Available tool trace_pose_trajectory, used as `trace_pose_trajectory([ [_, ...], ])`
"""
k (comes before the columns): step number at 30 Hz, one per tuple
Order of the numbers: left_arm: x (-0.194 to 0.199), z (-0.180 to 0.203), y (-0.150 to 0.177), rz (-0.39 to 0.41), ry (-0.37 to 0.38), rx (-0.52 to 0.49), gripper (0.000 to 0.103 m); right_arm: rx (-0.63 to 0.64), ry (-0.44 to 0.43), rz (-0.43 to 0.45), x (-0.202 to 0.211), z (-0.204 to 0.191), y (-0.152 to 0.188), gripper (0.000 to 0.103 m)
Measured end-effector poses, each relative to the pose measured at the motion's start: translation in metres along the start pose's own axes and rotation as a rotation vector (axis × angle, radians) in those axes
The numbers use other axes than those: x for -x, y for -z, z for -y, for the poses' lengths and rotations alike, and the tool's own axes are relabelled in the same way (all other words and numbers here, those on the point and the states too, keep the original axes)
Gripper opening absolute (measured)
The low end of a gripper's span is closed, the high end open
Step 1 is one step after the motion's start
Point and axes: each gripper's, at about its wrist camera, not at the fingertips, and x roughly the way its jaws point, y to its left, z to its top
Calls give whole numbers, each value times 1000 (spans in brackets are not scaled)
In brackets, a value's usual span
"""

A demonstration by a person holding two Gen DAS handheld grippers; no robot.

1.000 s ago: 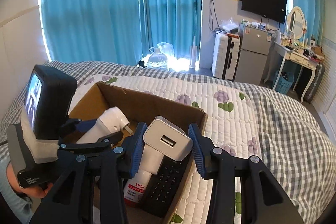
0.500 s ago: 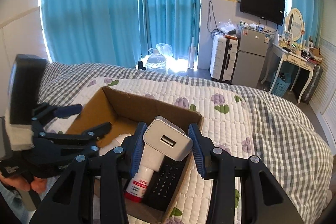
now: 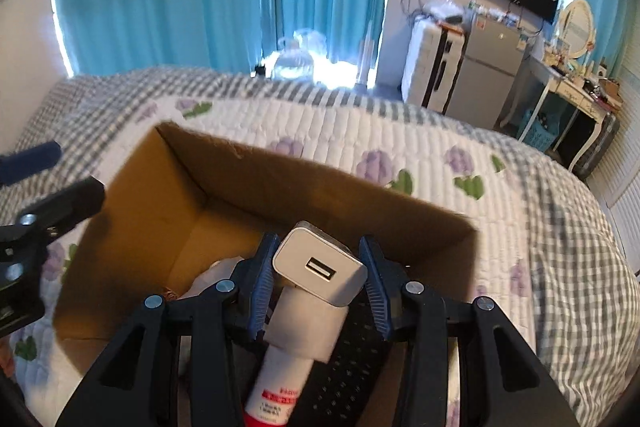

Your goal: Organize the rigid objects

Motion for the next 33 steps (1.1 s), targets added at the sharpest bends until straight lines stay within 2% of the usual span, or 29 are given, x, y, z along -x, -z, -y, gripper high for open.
trace_pose_trajectory([
  [7, -12, -3, 4, -10, 18, -2, 75, -10, 9, -94, -30, -3, -4, 42],
  [10, -13, -5, 5, -23, 16, 4, 75, -50, -6, -51, -21, 4, -4, 60],
  [13, -1, -4, 5, -15, 11, 5, 75, -55, 7, -15, -6, 6, -7, 60],
  [19, 56, 6, -7, 51, 22, 14, 75, -48, 40, 74, 65, 11, -11, 60],
  [26, 156, 26, -23, 199, 9, -44, 75, -19, 104, 233, 187, 13, -11, 60],
  [33, 239, 27, -24, 319, 31, -34, 75, 0, 127, 385, 299, -2, 2, 60],
])
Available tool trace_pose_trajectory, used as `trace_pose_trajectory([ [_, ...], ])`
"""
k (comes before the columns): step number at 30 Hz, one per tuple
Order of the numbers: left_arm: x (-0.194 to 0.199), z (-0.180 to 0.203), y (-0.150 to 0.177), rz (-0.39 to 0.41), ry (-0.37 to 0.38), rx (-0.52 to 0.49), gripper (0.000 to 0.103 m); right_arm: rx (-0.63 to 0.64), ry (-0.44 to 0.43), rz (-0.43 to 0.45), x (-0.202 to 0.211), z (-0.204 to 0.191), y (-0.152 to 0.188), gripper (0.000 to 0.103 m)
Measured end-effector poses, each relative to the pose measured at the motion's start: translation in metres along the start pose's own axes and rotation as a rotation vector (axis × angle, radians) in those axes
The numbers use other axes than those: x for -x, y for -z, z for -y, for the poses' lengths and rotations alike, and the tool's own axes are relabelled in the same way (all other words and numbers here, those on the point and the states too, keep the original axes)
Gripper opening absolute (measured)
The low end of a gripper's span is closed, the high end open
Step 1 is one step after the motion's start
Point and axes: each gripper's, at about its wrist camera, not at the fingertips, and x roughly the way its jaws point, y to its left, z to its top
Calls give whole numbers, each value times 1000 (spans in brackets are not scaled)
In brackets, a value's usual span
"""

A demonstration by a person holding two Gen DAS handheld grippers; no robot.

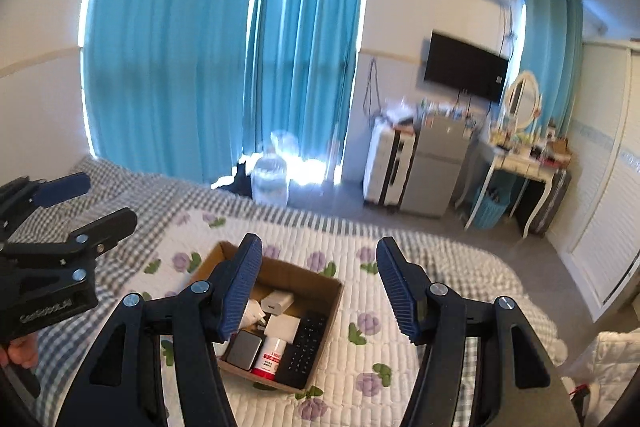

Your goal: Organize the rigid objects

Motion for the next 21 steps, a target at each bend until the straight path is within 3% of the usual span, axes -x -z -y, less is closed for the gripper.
trace_pose_trajectory([
  [4, 30, 0, 2, 54, 9, -11, 75, 4, 15, 62, 45, -5, 1, 60],
  [6, 42, 1, 9, 79, -5, -11, 76, -26, 2, 80, 64, -3, 5, 66],
  [8, 53, 1, 22, 104, -18, -7, 90, -54, 25, 114, 82, -3, 14, 82],
  [14, 59, -1, 67, 144, -51, 18, 103, -131, 44, 148, 102, -6, 53, 103],
  [21, 43, 2, 125, 173, -63, 61, 103, -181, 68, 194, 83, 1, 119, 103],
])
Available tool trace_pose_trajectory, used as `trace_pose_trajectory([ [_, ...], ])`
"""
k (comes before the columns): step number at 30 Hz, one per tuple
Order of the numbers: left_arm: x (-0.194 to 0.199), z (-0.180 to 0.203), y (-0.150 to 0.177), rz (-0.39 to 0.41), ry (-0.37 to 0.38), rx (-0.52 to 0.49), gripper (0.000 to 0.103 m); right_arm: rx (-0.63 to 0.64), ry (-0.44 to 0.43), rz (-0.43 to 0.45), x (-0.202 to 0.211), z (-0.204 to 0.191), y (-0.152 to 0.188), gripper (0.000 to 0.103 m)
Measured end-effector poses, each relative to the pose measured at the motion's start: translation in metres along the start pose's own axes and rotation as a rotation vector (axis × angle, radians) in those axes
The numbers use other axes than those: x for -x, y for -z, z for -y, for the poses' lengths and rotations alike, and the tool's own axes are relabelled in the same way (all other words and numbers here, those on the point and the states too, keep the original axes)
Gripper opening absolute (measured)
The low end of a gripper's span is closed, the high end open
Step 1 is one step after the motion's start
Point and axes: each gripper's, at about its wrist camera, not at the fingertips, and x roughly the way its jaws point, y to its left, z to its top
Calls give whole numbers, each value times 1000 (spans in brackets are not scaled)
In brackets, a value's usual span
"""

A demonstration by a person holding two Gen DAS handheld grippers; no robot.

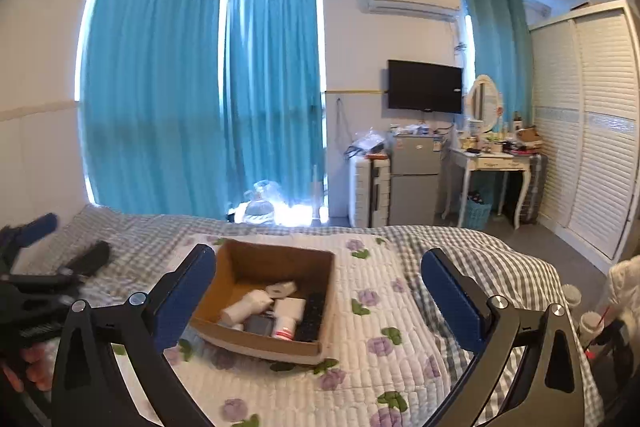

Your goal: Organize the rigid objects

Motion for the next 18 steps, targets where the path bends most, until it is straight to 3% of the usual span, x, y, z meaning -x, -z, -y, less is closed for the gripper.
trace_pose_trajectory([
  [3, 1, 0, 18, 7, -25, 17, 103, 21, 4, 17, -17, 4, 31, 103],
  [7, -1, 5, 34, 21, -61, -28, 103, 38, -23, -29, -37, 9, 52, 103],
  [11, -8, 3, 45, -20, -24, 4, 103, 5, -45, -40, -40, 9, 63, 103],
  [18, -7, 4, 48, -25, -34, -3, 103, 22, -46, -44, -41, 2, 64, 103],
])
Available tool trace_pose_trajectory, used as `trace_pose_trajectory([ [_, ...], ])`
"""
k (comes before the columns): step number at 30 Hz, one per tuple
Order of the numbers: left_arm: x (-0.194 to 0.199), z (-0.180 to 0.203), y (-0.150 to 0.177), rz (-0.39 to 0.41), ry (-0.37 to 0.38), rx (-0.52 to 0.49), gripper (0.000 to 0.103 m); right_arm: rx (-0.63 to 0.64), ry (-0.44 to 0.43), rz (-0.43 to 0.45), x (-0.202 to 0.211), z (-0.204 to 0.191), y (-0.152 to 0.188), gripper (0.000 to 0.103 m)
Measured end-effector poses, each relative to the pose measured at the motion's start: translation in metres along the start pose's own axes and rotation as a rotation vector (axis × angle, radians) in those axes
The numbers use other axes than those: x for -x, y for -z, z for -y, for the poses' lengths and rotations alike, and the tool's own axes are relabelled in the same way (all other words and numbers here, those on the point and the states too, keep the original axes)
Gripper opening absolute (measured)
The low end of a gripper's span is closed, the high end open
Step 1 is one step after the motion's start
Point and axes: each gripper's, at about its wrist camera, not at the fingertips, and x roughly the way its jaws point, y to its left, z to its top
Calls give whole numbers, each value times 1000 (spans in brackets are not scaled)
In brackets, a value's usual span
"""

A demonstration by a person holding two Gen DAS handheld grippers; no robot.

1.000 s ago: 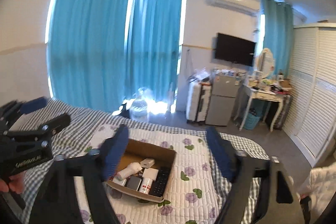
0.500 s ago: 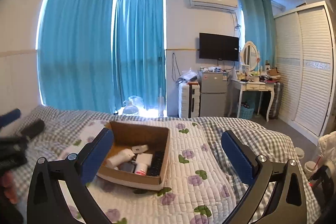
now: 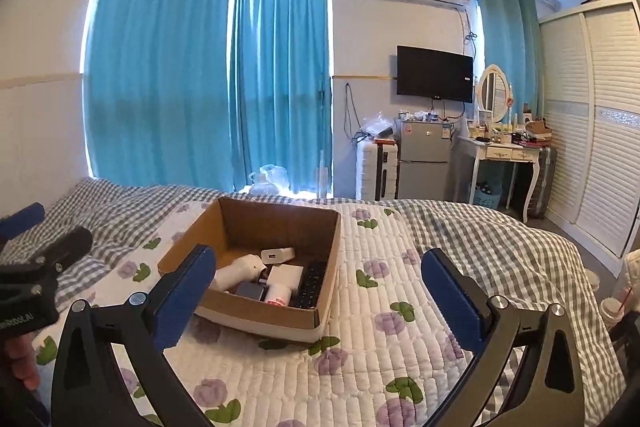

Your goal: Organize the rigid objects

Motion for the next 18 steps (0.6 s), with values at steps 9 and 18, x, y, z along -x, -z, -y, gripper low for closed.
trace_pose_trajectory([
  [9, -2, -2, 0, -22, 25, 23, 103, 17, -4, -10, -1, -6, -1, 103],
  [18, -8, -3, 3, -47, 10, 23, 103, 12, -3, -15, -5, -6, 1, 103],
])
